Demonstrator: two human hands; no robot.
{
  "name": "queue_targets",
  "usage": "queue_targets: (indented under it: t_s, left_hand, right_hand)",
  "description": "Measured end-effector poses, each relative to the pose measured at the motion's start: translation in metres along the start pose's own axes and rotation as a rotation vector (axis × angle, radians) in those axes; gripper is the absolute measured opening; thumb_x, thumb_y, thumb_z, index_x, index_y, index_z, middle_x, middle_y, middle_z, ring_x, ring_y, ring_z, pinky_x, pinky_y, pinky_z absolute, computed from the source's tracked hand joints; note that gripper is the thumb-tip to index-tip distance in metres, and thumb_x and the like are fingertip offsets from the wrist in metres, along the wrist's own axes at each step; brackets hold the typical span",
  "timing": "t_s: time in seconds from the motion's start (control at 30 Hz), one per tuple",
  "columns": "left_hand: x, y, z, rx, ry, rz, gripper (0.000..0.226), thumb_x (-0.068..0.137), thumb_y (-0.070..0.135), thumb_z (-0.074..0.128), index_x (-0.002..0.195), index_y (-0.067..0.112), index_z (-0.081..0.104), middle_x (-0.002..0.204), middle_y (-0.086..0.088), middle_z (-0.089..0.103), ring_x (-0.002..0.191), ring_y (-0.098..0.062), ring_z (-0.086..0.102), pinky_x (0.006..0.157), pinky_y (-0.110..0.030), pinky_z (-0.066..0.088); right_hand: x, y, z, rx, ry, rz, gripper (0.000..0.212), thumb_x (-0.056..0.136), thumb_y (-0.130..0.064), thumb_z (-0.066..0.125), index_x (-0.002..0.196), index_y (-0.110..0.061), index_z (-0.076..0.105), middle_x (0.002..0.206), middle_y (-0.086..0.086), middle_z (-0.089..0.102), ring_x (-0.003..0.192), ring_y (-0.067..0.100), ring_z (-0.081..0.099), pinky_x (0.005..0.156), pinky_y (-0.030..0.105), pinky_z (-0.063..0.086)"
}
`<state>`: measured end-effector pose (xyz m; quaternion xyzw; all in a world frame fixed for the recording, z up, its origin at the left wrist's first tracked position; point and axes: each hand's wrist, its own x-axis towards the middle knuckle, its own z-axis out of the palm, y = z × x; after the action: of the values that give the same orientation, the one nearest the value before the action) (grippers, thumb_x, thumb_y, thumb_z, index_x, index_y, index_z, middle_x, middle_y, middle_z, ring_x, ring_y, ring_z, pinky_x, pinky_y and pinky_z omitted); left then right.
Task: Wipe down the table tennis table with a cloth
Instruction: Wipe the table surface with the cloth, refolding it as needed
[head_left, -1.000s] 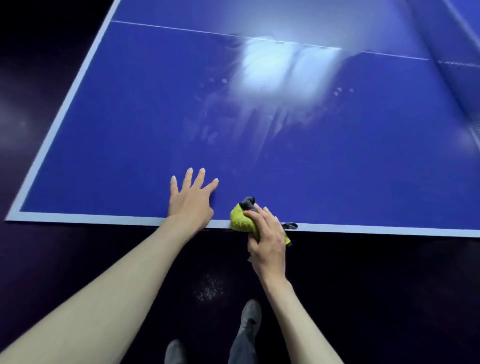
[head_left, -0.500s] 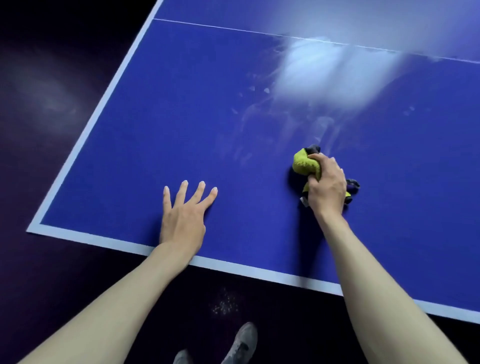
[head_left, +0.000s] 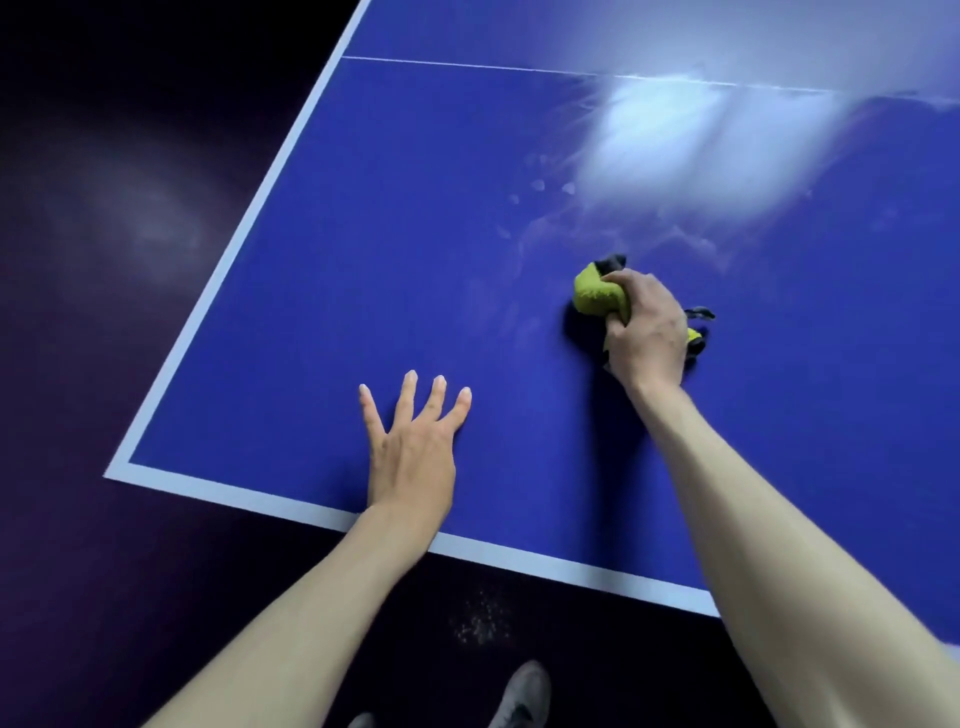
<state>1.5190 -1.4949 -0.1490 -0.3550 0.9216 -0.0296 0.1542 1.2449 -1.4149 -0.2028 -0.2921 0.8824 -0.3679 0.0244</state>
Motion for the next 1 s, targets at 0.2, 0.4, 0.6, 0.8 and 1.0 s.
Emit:
queue_targets:
  t_s: [0.2,0.4,0.6,0.8,1.0]
  left_hand:
    - [0.003,-0.008,-0.009,-0.09,-0.059,0.059,0.082,0.097,0.011,0.05,0.162,0.036,0.006,0.171,0.003,0.007,0.157,-0.029,-0.006,0.121,-0.066,-0.003]
    - [-0.028,-0.021,-0.015,-0.218,-0.109,0.112,0.079,0.097,0.012,0.045,0.162,0.034,0.008,0.171,0.0,0.006,0.157,-0.027,-0.008,0.122,-0.064,-0.002]
    - [-0.031,-0.032,-0.022,-0.235,-0.12,0.13,0.081,0.094,0.009,0.044,0.162,0.036,0.009,0.171,-0.002,0.005,0.157,-0.028,-0.006,0.123,-0.063,0.0]
    - [0.015,-0.014,-0.038,-0.267,-0.206,0.13,0.087,0.091,0.005,0.041,0.162,0.036,0.003,0.171,0.0,0.0,0.158,-0.026,-0.002,0.122,-0.064,0.0]
    - [0.058,0.019,-0.044,-0.054,-0.225,0.136,0.081,0.098,0.015,0.041,0.16,0.045,0.0,0.171,0.003,-0.001,0.156,-0.032,0.014,0.124,-0.061,-0.001]
  right_hand:
    - [-0.15,-0.054,0.007,-0.016,-0.082,-0.038,0.057,0.076,-0.001,0.069,0.127,-0.028,0.066,0.142,-0.009,0.062,0.141,0.023,0.049,0.118,0.046,0.035]
    - [-0.275,-0.083,-0.004,0.013,-0.111,-0.016,0.065,0.076,0.005,0.069,0.13,-0.032,0.066,0.148,-0.014,0.057,0.146,0.015,0.043,0.121,0.044,0.034]
    - [-0.269,-0.081,-0.014,0.035,-0.134,0.064,0.068,0.076,0.007,0.062,0.131,-0.033,0.064,0.148,-0.015,0.057,0.149,0.016,0.039,0.122,0.046,0.032]
    - [-0.209,-0.047,-0.019,0.092,0.063,0.194,0.055,0.084,-0.004,0.054,0.134,-0.025,0.064,0.148,-0.001,0.058,0.15,0.027,0.038,0.124,0.049,0.028]
    - [-0.094,0.031,-0.051,0.1,0.276,0.395,0.057,0.084,0.0,0.052,0.136,-0.021,0.06,0.139,0.014,0.06,0.142,0.035,0.044,0.119,0.054,0.031]
